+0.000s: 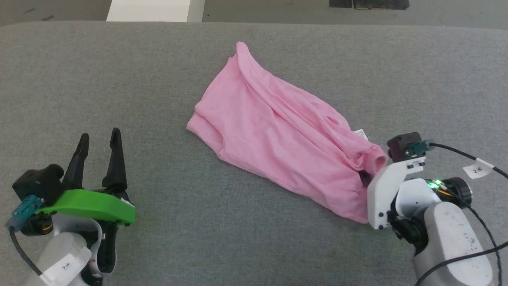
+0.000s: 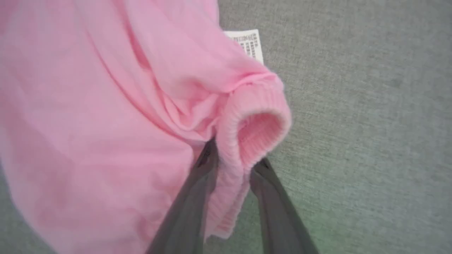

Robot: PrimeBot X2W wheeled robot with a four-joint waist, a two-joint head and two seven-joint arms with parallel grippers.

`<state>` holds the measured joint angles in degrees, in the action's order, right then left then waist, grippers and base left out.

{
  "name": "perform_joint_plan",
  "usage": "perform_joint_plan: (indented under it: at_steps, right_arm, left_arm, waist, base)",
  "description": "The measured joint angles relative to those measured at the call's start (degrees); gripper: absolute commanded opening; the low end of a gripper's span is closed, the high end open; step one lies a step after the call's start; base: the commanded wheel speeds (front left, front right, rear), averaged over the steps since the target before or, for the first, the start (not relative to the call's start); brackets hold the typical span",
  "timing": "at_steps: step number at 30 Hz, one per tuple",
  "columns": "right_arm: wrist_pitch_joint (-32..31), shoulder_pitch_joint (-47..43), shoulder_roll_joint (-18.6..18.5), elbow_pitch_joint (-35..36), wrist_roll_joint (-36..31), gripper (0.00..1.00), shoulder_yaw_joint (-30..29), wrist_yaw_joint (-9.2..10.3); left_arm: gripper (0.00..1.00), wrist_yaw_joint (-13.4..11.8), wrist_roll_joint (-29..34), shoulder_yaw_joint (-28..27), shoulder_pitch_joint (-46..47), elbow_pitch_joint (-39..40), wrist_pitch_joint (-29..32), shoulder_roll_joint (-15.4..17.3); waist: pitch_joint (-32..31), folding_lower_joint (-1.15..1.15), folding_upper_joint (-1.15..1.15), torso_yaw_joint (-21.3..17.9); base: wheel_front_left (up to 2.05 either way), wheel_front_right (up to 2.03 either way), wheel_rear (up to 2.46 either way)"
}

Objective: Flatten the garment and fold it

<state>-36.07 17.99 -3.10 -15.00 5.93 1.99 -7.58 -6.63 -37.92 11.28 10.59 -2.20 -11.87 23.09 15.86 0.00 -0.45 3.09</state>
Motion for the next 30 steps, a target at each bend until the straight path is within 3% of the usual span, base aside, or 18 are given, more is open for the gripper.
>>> perform_joint_plan:
  at_steps: [8, 14, 19, 23, 30]
  right_arm:
    - [1.4, 0.6, 0.4, -0.5, 1.6, 0.0, 0.3, -0.02]
    - [1.3, 0.6, 0.4, 0.8, 2.3, 0.0, 0.8, -0.01]
    - [1.3, 0.6, 0.3, 2.0, 3.4, 0.0, 2.0, -0.01]
    - [1.3, 0.8, 0.3, 2.8, 4.3, 0.0, 3.1, -0.01]
    - [1.4, 1.7, 0.3, 4.0, 4.9, 0.0, 4.5, -0.01]
  left_arm:
    - [1.0, 0.1, -0.4, 1.6, 0.3, 0.1, 3.6, 0.1]
    - [1.0, -0.1, -1.5, 7.8, 7.6, -0.5, 17.5, -1.1]
    - [1.0, -2.6, -2.6, 12.1, 16.3, -7.2, 31.9, -1.9]
    - [1.0, -4.6, -2.0, 13.5, 22.8, -14.5, 39.4, -1.8]
    - [1.0, -5.1, -2.1, 13.3, 30.4, -23.7, 42.6, -2.7]
  waist:
    - [-0.1, 0.0, 0.0, -1.1]
    - [0.0, 0.0, 0.0, -2.8]
    - [1.0, 0.0, 0.0, -3.9]
    - [2.3, 0.0, 0.0, -4.8]
    - [4.8, 0.0, 0.0, -6.3]
  base:
    - [0.0, 0.0, 0.0]
    - [0.0, 0.0, 0.0]
    - [0.0, 0.0, 0.0]
    - [0.0, 0.0, 0.0]
    - [0.0, 0.0, 0.0]
